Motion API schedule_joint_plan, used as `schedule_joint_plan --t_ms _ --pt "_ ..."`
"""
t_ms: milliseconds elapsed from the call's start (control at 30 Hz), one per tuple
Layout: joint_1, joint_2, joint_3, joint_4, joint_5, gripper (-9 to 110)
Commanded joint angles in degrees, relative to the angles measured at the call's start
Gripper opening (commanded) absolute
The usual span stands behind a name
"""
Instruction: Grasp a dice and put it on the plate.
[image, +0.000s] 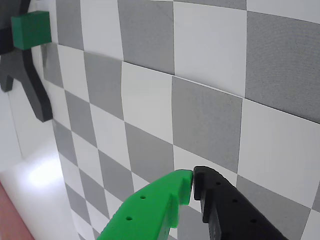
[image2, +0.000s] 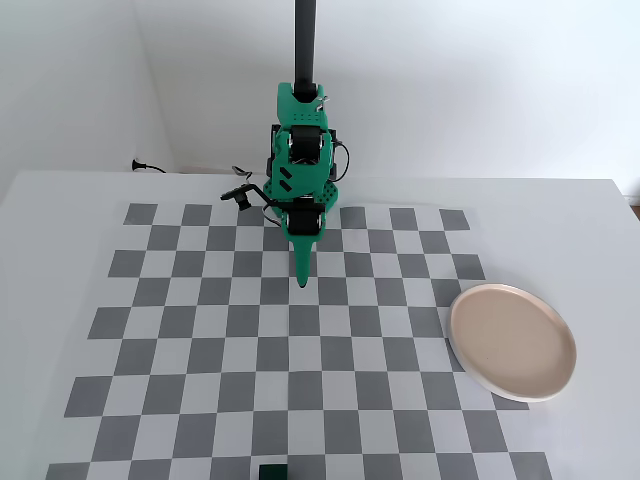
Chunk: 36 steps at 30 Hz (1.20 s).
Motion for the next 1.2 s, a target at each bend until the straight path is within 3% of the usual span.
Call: schedule_joint_plan --t_ms 0,167,267,633,1033,1167 --pt "-1.5 0.8 -0.9 -0.4 -2.6 -4" --pt "-1.5 0.8 -0.9 -2.3 -14.3 -4" --pt "-3.0 0.8 -0.9 -0.7 -31.0 -4" --pt "1.1 0.8 -0.9 -3.9 -52.1 -4" --pt "0.0 0.9 -0.9 -12.1 -83.6 -4" --pt "0.3 0.9 -0.9 -12.5 -88.9 11"
